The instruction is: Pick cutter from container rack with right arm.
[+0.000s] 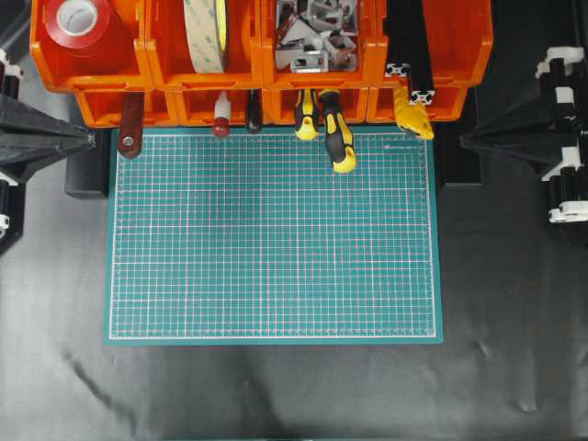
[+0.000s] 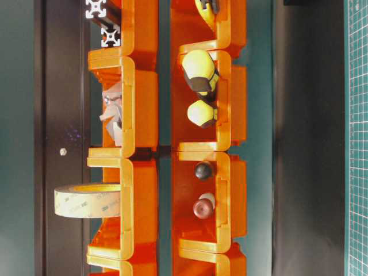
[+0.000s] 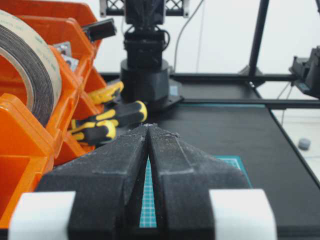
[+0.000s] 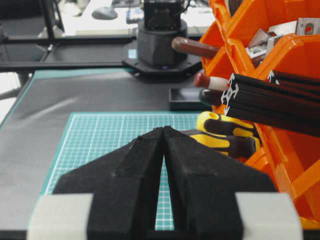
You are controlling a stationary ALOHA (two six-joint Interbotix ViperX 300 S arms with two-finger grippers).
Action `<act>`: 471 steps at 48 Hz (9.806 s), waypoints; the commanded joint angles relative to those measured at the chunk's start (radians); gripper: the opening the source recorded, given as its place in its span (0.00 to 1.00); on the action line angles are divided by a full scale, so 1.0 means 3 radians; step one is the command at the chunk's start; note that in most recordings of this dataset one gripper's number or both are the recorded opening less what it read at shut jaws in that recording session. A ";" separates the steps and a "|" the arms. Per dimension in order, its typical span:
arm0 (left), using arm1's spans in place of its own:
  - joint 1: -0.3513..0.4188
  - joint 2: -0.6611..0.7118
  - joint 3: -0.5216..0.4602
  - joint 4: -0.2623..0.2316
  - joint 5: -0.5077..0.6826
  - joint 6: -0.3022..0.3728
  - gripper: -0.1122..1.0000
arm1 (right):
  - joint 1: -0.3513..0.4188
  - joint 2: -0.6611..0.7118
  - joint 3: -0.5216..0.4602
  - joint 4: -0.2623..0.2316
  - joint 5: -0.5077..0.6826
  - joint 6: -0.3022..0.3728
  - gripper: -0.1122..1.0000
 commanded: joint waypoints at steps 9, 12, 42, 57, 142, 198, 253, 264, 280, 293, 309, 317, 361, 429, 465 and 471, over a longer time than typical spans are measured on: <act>-0.0051 0.0026 -0.0409 0.0102 0.0496 -0.0061 0.10 | 0.0066 0.0046 -0.0389 0.0026 0.0506 0.0148 0.10; -0.0077 0.0020 -0.0481 0.0102 0.0619 -0.0061 0.10 | 0.0092 0.0066 -0.0527 0.0026 0.0839 0.0184 0.10; -0.0230 0.0097 -0.0588 0.0102 0.0910 -0.0102 0.10 | 0.0706 0.1166 -0.2050 -0.0946 0.3508 0.0399 0.10; -0.0230 0.0107 -0.0588 0.0102 0.0910 -0.0112 0.10 | 0.1365 0.1442 -0.2010 -0.2352 0.4234 0.1406 0.10; -0.0235 0.0189 -0.0583 0.0102 0.0844 -0.0118 0.10 | 0.1212 0.2383 -0.1381 -0.3467 0.3993 0.2408 0.71; -0.0230 0.0169 -0.0583 0.0102 0.0844 -0.0123 0.10 | 0.2526 0.2301 -0.2552 -0.3457 0.4934 0.2582 0.35; -0.0348 0.0072 -0.0588 0.0102 0.0936 -0.0235 0.10 | 0.1457 0.3676 -0.2669 -0.3462 0.2582 0.1606 0.35; -0.0368 0.0082 -0.0588 0.0102 0.0936 -0.0240 0.10 | 0.1237 0.3717 -0.2623 -0.3457 0.2373 0.1406 0.35; -0.0373 0.0072 -0.0588 0.0102 0.0936 -0.0240 0.10 | 0.1140 0.3804 -0.2618 -0.3467 0.2148 0.1406 0.35; -0.0373 0.0087 -0.0588 0.0102 0.0931 -0.0240 0.10 | 0.1140 0.3850 -0.2572 -0.3451 0.2076 0.1442 0.35; -0.0368 0.0087 -0.0588 0.0102 0.0931 -0.0240 0.10 | 0.1166 0.3850 -0.2449 -0.3375 0.1866 0.1473 0.35; -0.0373 0.0092 -0.0588 0.0102 0.0936 -0.0240 0.10 | 0.1197 0.3850 -0.2393 -0.3313 0.1815 0.1473 0.35; -0.0373 0.0092 -0.0583 0.0102 0.0936 -0.0240 0.10 | 0.1304 0.3779 -0.2255 -0.2746 0.1810 0.1790 0.78; -0.0368 -0.0378 -0.0644 0.0102 0.1606 -0.0235 0.10 | 0.1370 0.0869 -0.1232 -0.2751 0.2265 0.3083 0.78; -0.0368 -0.0399 -0.0634 0.0102 0.1739 -0.0235 0.10 | 0.1370 0.0266 -0.0879 -0.2751 0.2275 0.3472 0.78; -0.0368 -0.0399 -0.0634 0.0102 0.1739 -0.0235 0.10 | 0.1365 0.0266 -0.0874 -0.2751 0.2275 0.3472 0.78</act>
